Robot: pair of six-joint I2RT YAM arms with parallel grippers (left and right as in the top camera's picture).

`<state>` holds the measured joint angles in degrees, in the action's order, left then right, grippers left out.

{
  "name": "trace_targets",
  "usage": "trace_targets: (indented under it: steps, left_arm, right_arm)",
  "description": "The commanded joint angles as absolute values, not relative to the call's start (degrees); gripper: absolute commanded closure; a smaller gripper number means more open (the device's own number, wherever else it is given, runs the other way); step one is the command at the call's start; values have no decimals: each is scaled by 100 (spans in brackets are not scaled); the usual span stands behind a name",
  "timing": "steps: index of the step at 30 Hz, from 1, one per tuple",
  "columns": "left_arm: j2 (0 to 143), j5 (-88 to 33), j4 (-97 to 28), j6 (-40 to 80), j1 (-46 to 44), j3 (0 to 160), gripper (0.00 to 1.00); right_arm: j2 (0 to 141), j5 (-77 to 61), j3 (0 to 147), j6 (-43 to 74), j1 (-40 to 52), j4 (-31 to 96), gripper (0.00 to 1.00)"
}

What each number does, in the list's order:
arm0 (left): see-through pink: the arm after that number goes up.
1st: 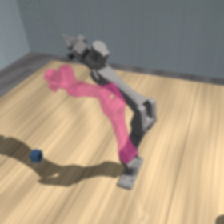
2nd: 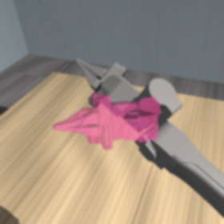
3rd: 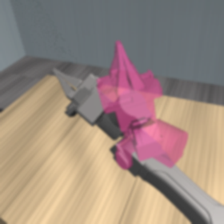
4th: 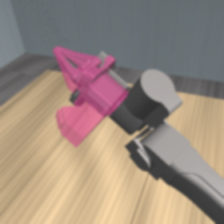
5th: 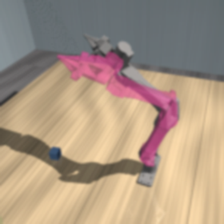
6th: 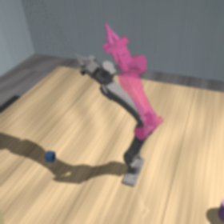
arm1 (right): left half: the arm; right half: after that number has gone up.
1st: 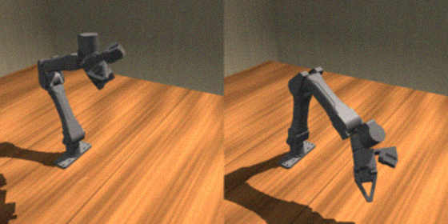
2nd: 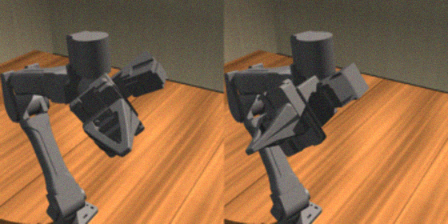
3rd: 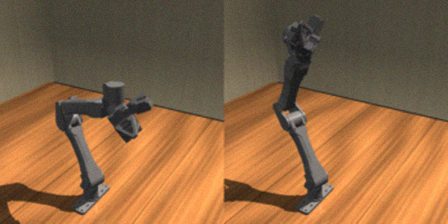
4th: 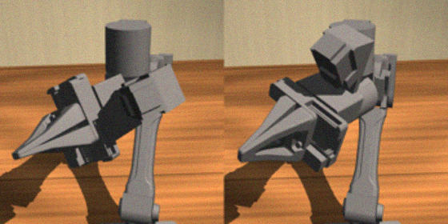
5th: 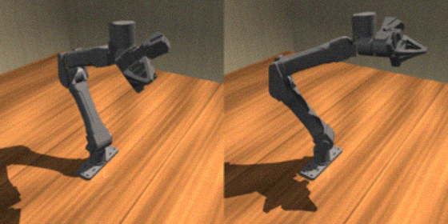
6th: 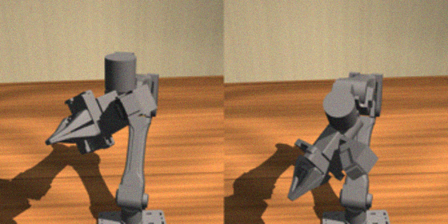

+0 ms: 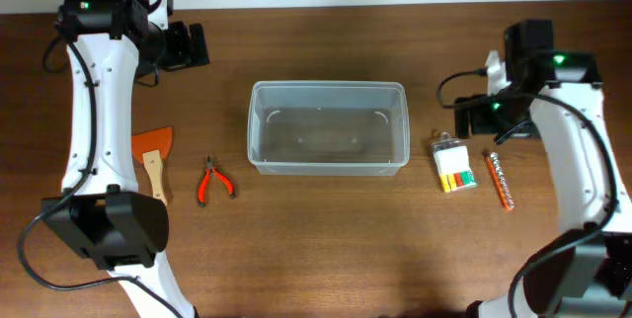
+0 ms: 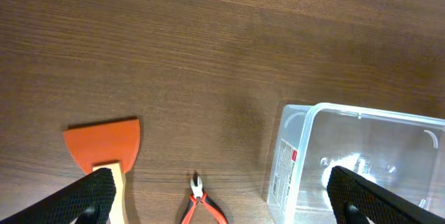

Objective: Pack container
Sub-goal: 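Lower the right gripper and grasp the orange socket strip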

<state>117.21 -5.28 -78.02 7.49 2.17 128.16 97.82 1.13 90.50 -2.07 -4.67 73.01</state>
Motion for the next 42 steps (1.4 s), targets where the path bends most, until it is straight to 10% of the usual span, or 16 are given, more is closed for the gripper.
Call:
trace_targets:
  steps: [1,42]
  left_arm:
    - [11655,-460,-7828,716,220,12868,1]
    - [11655,-460,-7819,716,220,12862,1]
  right_arm:
    - [9776,200,8670,-165,-451,7083,1]
    - [10283,-82,7050,-1306,-2279,5266,7]
